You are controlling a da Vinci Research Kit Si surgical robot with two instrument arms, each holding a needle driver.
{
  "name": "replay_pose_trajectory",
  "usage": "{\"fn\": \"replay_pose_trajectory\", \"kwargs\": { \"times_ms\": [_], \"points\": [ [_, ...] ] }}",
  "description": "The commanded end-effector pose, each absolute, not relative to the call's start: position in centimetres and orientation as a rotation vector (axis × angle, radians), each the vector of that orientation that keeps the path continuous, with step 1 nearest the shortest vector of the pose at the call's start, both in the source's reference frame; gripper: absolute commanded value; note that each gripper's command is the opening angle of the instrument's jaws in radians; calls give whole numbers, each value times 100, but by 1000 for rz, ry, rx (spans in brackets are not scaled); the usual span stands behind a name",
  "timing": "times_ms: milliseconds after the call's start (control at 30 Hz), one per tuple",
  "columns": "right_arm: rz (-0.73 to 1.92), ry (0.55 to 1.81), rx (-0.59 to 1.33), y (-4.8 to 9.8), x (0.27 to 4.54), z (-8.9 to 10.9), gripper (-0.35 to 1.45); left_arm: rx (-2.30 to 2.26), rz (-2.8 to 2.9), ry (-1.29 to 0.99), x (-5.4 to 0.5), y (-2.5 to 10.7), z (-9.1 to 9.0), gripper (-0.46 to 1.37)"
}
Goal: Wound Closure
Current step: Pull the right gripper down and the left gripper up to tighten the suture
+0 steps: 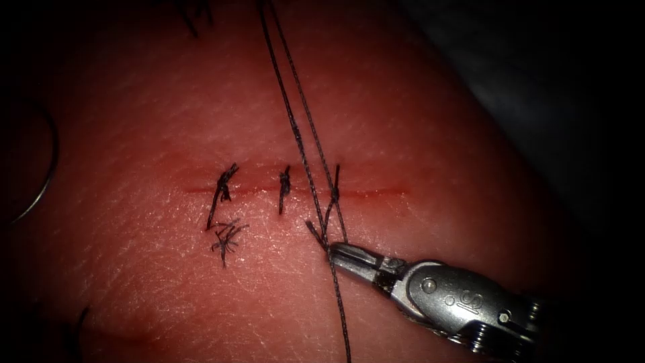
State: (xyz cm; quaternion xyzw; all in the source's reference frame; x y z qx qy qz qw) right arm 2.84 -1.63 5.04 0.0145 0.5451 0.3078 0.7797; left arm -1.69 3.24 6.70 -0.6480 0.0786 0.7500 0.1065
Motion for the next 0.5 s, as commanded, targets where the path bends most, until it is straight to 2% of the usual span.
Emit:
{"fn": "replay_pose_trajectory", "kwargs": {
  "times_ms": [33, 500],
  "points": [
    [686, 1176, 9, -161, 282, 503, 106, -1920, 2212, 219, -170, 323, 667, -35],
    [821, 1120, 17, -168, 274, 494, 99, -1928, 2197, 190, -175, 322, 636, -35]
  ]
}}
